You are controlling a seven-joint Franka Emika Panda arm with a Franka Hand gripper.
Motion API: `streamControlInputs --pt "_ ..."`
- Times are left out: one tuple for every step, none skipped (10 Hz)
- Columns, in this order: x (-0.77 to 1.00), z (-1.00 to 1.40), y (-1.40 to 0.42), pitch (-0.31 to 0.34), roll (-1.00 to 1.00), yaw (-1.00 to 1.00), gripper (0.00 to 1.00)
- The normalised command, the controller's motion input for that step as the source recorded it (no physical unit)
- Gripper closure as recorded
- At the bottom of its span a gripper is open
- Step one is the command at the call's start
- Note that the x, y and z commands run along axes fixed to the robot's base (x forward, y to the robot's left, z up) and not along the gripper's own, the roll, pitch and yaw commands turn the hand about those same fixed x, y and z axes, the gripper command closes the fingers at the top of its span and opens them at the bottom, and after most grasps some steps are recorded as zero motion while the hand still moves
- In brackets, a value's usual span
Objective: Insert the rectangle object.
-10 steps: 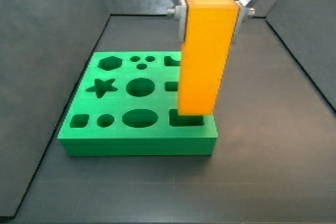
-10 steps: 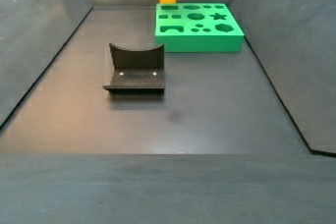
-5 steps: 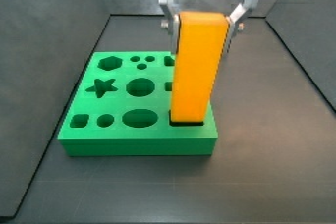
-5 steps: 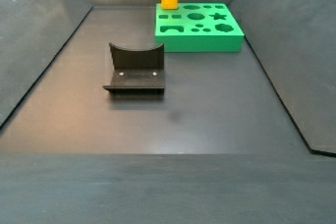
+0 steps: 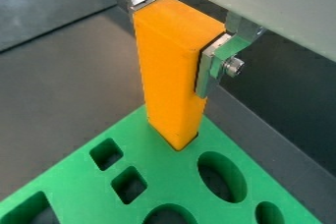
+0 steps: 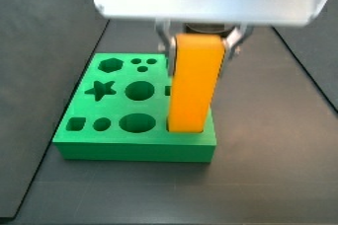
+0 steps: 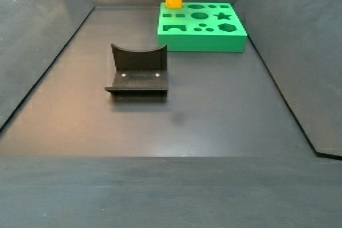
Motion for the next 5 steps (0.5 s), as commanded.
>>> streamControlInputs --pt "0.0 -0.48 -0.27 -0.157 0.0 0.0 1.0" --pt "-0.04 -0.47 -0.19 -0.287 -0.01 0.0 1.0" --pt "-0.18 -0.45 -0.17 -0.396 0.0 0.08 1.0" --pt "-0.03 -0.42 -0.08 -0.286 0.0 0.06 1.0" --pt "-0.04 -0.11 -0.11 -0.107 0.02 0.04 1.0"
